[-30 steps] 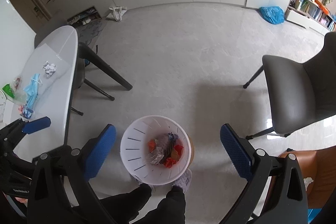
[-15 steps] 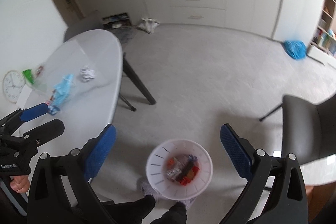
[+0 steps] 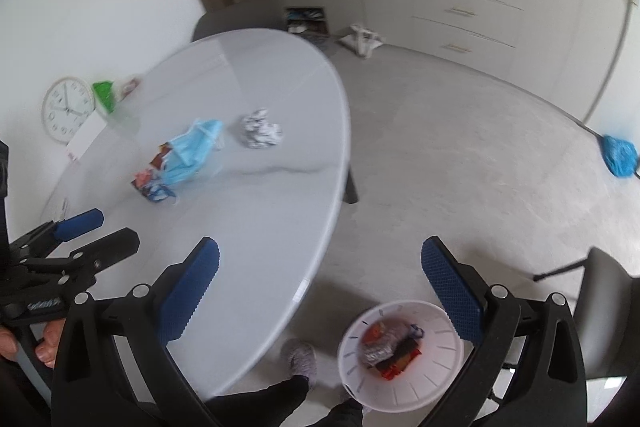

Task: Collect trash
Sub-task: 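Move both tools back over the table toward the box and tissue, then grasp the pink tissue with the right tool while the left tool grasps the blue-white box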

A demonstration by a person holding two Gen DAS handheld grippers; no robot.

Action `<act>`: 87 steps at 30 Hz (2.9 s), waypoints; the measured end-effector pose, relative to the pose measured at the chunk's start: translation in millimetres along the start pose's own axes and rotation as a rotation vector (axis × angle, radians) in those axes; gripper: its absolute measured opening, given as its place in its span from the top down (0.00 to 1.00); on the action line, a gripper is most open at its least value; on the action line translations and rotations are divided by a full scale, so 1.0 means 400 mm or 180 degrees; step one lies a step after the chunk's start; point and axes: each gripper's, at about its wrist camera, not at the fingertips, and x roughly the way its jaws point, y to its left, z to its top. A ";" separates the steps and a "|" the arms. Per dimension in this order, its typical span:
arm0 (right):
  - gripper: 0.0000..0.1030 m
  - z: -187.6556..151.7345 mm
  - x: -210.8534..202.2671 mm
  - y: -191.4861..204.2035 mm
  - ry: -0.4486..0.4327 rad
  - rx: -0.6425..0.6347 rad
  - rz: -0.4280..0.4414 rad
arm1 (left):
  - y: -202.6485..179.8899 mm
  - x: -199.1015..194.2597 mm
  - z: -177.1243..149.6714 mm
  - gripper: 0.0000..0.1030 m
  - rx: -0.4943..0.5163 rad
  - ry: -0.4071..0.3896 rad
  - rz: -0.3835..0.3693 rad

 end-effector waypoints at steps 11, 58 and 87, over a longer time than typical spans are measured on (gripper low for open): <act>0.02 0.089 0.173 0.176 0.0288 -0.0327 0.0221 | 0.399 0.124 0.041 0.11 -0.0813 -0.0062 0.0643; 0.65 0.174 0.602 0.668 0.1053 -0.1533 0.1388 | 0.572 0.205 -0.039 0.11 -0.0054 -0.0335 0.0397; 0.69 0.201 0.501 0.619 0.1339 -0.1762 0.2471 | 0.389 0.295 -0.019 0.53 0.1587 -0.0434 0.0313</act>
